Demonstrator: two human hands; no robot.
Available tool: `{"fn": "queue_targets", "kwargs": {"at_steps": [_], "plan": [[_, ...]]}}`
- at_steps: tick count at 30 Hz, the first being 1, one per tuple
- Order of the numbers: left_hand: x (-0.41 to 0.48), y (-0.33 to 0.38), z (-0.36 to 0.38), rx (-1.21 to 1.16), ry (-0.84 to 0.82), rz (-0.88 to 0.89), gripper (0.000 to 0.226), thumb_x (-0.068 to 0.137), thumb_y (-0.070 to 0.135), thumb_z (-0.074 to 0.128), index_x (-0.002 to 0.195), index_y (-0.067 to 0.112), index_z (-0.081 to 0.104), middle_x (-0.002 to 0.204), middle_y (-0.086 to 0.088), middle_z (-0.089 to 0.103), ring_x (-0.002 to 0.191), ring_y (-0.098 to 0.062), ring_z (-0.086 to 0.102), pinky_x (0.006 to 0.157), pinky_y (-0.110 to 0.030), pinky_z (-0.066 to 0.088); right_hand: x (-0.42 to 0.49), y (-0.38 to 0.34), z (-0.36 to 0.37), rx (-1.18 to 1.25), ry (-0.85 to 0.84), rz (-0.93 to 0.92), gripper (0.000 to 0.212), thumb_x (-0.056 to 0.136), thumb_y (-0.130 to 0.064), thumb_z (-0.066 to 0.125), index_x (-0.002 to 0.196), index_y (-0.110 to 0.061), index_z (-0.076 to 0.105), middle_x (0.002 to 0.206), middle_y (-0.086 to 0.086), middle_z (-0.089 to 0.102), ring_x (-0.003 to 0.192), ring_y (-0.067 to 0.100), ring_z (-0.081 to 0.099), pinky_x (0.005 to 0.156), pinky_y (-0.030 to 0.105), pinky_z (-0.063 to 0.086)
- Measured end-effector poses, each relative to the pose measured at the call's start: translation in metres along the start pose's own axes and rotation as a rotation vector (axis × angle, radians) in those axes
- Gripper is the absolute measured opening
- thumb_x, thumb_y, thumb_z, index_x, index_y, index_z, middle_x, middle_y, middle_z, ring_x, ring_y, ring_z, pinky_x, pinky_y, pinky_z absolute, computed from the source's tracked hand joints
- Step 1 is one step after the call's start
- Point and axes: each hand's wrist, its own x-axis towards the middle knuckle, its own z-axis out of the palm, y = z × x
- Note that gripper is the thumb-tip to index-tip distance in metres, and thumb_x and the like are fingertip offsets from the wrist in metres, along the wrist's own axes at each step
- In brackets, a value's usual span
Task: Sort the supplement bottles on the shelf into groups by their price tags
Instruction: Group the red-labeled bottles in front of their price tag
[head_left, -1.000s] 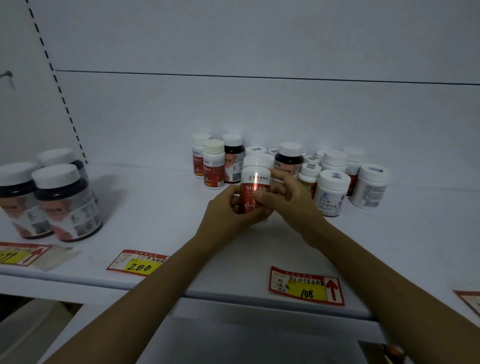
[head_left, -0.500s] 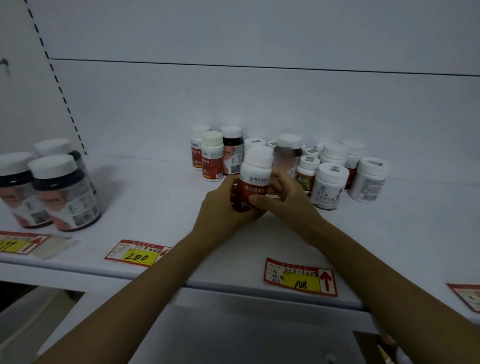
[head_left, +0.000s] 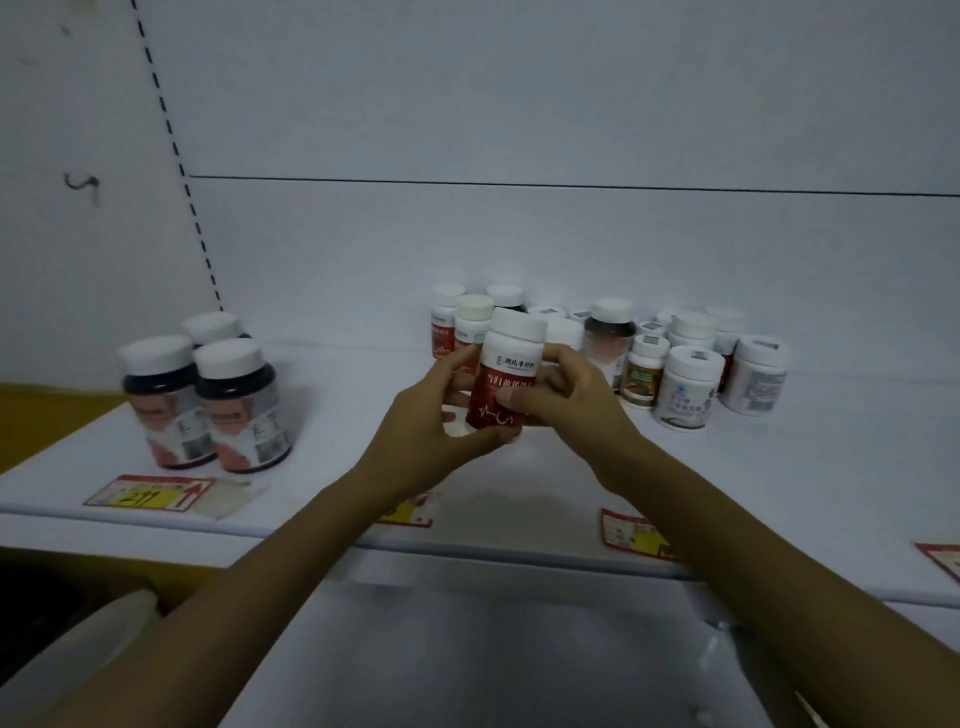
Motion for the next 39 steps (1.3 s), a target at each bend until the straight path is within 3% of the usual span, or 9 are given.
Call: {"fn": "queue_targets", "kwargs": {"at_steps": [4,8,11,18,25,30,36,39], "plan": [[-0.026,-0.02,-0.042,0.087,-0.013,-0.027,0.069,0.071,0.037,0.074,0.131,0.028,0.041,0.104,0.024,0.053,0.089,0.015,0.052,0.074,-0.002,0.041,0.001,-0.001,0.049,0.061,-0.049,0.01,0.042,0.081,-0.011,0.07,0.117,-0.021,0.049,0.106,-0.005,0.065,0.096,0.008,0.065,0.074,0.022,0.057],[-0.045,-0.042,-0.07,0.108,0.007,-0.082,0.068,0.07,0.035,0.075,0.13,0.024,0.044,0.104,0.019,0.054,0.087,0.009,0.054,0.075,-0.004,0.042,0.0,0.004,0.094,0.014,-0.049,-0.004,0.048,0.082,-0.013,0.069,0.123,-0.018,0.047,0.105,-0.008,0.063,0.096,0.007,0.063,0.074,0.019,0.055],[-0.054,-0.058,-0.074,0.097,0.006,-0.108,0.068,0.069,0.036,0.077,0.128,0.024,0.046,0.106,0.015,0.058,0.084,0.01,0.053,0.07,-0.001,0.042,-0.002,0.017,0.111,-0.06,-0.036,-0.007,0.051,0.082,-0.017,0.07,0.127,-0.017,0.047,0.112,0.001,0.065,0.097,0.012,0.065,0.078,0.023,0.056],[-0.054,-0.073,-0.074,0.054,-0.008,-0.074,0.065,0.074,0.028,0.075,0.13,0.016,0.045,0.124,-0.002,0.061,0.101,-0.008,0.057,0.084,-0.017,0.046,-0.004,0.023,0.115,-0.239,-0.114,-0.018,0.058,0.077,-0.019,0.075,0.124,-0.029,0.044,0.112,-0.002,0.064,0.098,0.011,0.065,0.08,0.025,0.057],[-0.055,-0.076,-0.074,0.073,0.009,-0.013,0.067,0.071,0.027,0.077,0.129,0.013,0.046,0.122,-0.004,0.062,0.101,-0.012,0.059,0.081,-0.012,0.046,-0.003,0.025,0.116,-0.256,-0.105,-0.022,0.059,0.077,-0.016,0.075,0.125,-0.028,0.044,0.116,0.0,0.063,0.102,0.014,0.064,0.085,0.029,0.056],[-0.056,-0.074,-0.075,0.091,-0.009,-0.033,0.07,0.068,0.028,0.08,0.127,0.016,0.046,0.12,-0.002,0.062,0.092,-0.006,0.055,0.07,-0.004,0.042,-0.003,0.027,0.115,-0.254,-0.11,-0.018,0.059,0.075,-0.018,0.077,0.124,-0.026,0.045,0.113,-0.001,0.064,0.099,0.014,0.065,0.085,0.03,0.057],[-0.057,-0.073,-0.074,0.102,-0.003,-0.041,0.07,0.069,0.029,0.079,0.128,0.016,0.045,0.118,-0.002,0.063,0.092,-0.007,0.055,0.08,-0.019,0.046,-0.004,0.026,0.115,-0.271,-0.113,-0.05,0.054,0.075,-0.024,0.076,0.122,-0.026,0.048,0.11,-0.009,0.063,0.098,0.011,0.063,0.081,0.026,0.056],[-0.058,-0.074,-0.073,0.117,-0.002,-0.045,0.069,0.07,0.028,0.079,0.128,0.016,0.044,0.118,-0.002,0.063,0.091,-0.007,0.055,0.08,-0.019,0.046,-0.003,0.028,0.115,-0.274,-0.126,-0.048,0.056,0.076,-0.025,0.075,0.125,-0.022,0.048,0.114,-0.005,0.063,0.101,0.013,0.063,0.084,0.03,0.056]]}}
